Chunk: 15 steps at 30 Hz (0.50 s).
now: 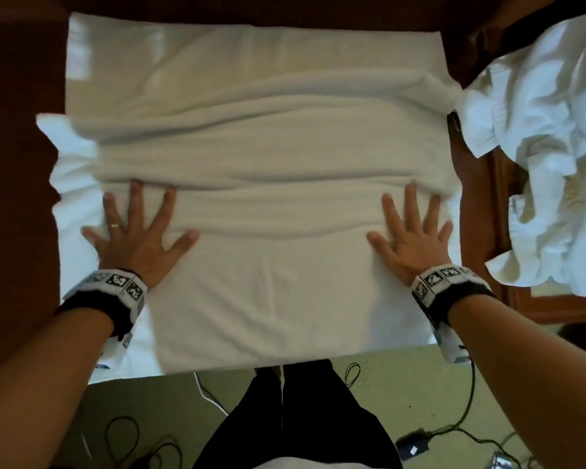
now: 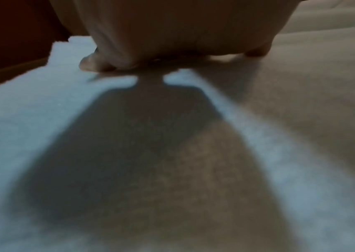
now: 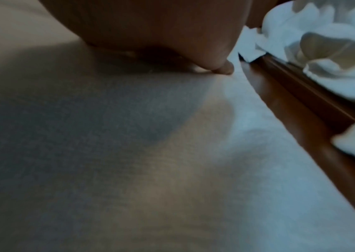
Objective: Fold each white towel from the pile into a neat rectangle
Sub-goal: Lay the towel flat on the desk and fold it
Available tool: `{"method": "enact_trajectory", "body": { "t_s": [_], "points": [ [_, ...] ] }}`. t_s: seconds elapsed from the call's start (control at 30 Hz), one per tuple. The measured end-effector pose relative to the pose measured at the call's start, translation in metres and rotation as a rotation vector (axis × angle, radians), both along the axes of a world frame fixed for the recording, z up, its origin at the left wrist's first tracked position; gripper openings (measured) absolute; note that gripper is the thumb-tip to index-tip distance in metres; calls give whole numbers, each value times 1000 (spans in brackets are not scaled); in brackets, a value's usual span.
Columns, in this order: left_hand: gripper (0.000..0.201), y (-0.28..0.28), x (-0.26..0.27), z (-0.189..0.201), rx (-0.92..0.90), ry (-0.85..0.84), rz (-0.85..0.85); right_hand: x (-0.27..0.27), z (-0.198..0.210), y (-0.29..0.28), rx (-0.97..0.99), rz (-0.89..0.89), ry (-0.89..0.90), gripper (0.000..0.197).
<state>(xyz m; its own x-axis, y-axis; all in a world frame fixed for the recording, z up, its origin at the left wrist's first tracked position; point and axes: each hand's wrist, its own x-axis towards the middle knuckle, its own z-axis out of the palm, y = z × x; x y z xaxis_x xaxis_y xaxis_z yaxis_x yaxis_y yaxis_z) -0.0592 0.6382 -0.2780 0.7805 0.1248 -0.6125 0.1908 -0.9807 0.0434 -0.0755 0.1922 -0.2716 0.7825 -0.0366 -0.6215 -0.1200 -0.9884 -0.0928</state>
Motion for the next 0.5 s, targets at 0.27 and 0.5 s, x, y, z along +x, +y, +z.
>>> {"method": "enact_trajectory", "body": {
  "t_s": [0.27, 0.5],
  "points": [
    [86, -2, -36, 12, -122, -103, -17, -34, 14, 7, 46, -40, -121, 71],
    [83, 10, -107, -15, -24, -87, -72, -102, -1, -6, -29, 16, -28, 67]
  ]
}}
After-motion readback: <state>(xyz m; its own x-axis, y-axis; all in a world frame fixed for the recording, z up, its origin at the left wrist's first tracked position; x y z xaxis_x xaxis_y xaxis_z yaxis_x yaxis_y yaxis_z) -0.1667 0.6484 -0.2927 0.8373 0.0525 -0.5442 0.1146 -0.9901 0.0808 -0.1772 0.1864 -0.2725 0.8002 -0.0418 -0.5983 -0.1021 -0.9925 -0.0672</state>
